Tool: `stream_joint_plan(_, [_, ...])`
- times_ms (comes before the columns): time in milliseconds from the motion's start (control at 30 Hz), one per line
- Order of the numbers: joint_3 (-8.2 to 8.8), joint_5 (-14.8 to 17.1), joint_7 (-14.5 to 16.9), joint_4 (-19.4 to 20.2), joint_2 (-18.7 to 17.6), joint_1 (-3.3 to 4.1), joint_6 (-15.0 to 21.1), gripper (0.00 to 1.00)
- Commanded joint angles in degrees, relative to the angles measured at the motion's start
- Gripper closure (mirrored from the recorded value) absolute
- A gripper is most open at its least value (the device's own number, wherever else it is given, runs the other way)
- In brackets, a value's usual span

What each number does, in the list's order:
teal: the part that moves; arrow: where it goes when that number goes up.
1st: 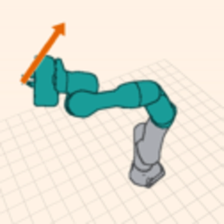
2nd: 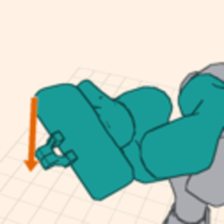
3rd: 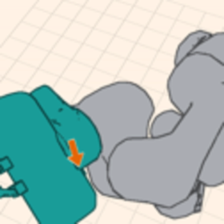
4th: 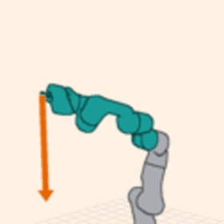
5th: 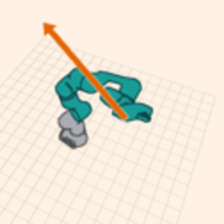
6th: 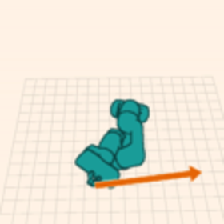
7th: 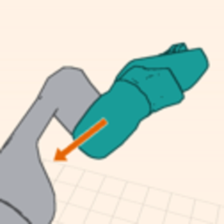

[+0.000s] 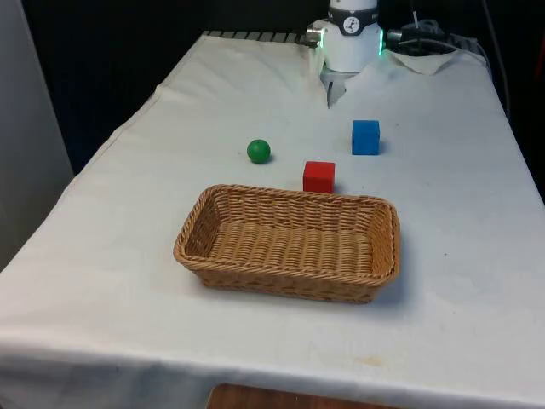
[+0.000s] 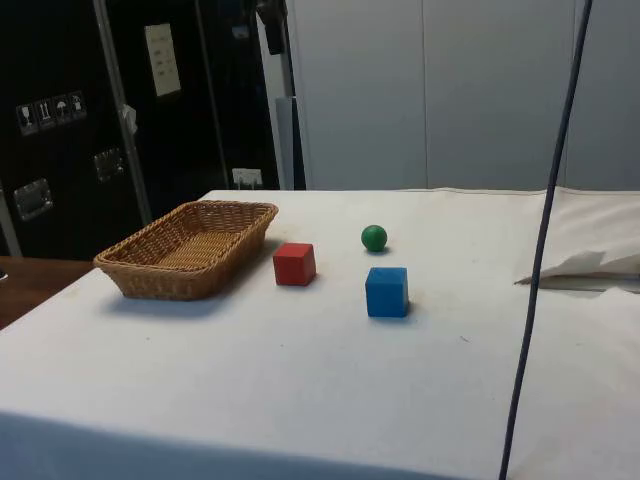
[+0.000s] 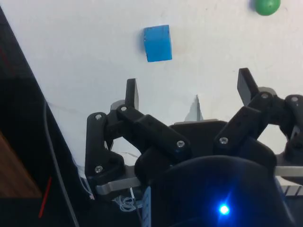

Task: Place all non-red objects into the basket.

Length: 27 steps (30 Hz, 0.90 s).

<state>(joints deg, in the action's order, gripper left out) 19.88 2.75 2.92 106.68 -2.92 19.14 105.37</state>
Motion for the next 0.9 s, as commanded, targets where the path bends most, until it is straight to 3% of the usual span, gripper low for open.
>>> stream_joint_plan(0, [0.0, 0.0, 0.0, 0.4, 0.3, 0.0, 0.0, 0.0])
stream_joint_plan(867, [-1.32, -5.2, -2.3, 14.6, 13.2, -0.06, 5.2, 0.0])
